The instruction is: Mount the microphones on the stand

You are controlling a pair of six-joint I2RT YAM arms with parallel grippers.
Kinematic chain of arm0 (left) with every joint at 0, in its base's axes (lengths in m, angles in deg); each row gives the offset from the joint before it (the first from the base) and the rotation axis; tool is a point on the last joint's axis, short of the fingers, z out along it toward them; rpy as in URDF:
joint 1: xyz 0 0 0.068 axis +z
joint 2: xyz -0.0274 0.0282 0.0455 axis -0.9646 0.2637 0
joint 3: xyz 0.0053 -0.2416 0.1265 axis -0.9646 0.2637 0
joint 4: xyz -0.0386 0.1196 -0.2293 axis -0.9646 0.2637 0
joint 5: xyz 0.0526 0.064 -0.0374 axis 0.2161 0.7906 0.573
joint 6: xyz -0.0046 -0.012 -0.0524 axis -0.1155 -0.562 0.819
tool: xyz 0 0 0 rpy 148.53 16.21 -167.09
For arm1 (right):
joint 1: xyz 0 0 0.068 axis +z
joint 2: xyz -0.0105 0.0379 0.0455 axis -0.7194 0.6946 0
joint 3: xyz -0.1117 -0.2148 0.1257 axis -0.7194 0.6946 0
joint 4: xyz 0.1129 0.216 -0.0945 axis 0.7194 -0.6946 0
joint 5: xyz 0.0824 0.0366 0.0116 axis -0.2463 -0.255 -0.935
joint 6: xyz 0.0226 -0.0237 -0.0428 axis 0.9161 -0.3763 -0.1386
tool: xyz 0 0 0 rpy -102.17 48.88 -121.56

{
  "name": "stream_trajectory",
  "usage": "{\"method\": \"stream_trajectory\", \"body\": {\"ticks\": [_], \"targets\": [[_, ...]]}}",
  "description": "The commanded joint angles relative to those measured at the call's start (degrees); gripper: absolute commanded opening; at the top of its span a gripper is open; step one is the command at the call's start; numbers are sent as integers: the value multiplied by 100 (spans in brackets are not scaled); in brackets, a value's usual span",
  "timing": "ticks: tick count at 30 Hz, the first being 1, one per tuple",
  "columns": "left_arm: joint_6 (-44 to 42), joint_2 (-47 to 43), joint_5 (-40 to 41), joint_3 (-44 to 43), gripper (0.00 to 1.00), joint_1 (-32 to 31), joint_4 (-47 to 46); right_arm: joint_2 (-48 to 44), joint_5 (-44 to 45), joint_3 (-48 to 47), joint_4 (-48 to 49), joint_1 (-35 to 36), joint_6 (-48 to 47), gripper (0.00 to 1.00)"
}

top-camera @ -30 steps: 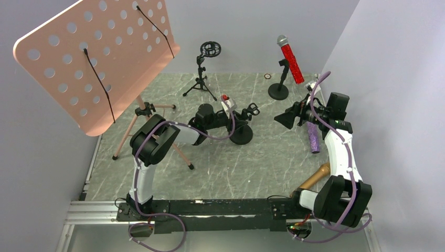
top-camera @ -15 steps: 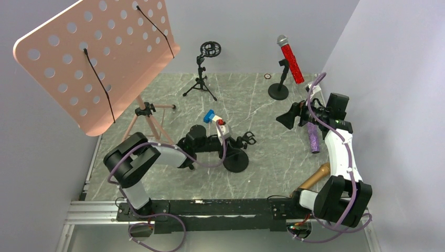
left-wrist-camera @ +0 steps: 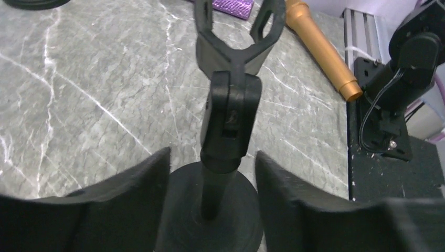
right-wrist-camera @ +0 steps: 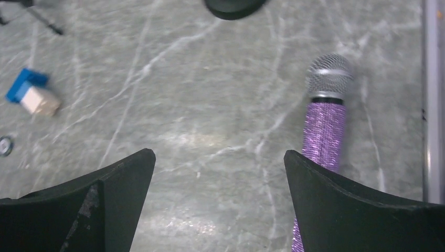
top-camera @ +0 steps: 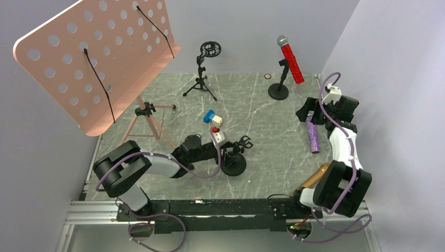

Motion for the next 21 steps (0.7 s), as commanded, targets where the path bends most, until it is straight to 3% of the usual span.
{"method": "stream_trajectory", "body": {"ticks": [1, 4, 6, 12, 21], "targets": [[109, -316, 517, 190, 71, -15, -574, 406, 1028, 55, 415, -127, 581, 100], [129, -451, 708, 413, 83, -14, -784, 775, 1663, -58, 374, -139, 676, 100], [201, -538, 834, 596, 98, -17, -927, 1024, 2112, -155, 284, -167, 734, 100], [238, -1014, 1256, 1378, 99, -12, -1525, 1689, 2711, -420, 42, -316, 650, 96], [-285, -2034, 1282, 1698, 99, -13, -646, 2606, 2569, -1126, -563, -317, 275, 92]]}}
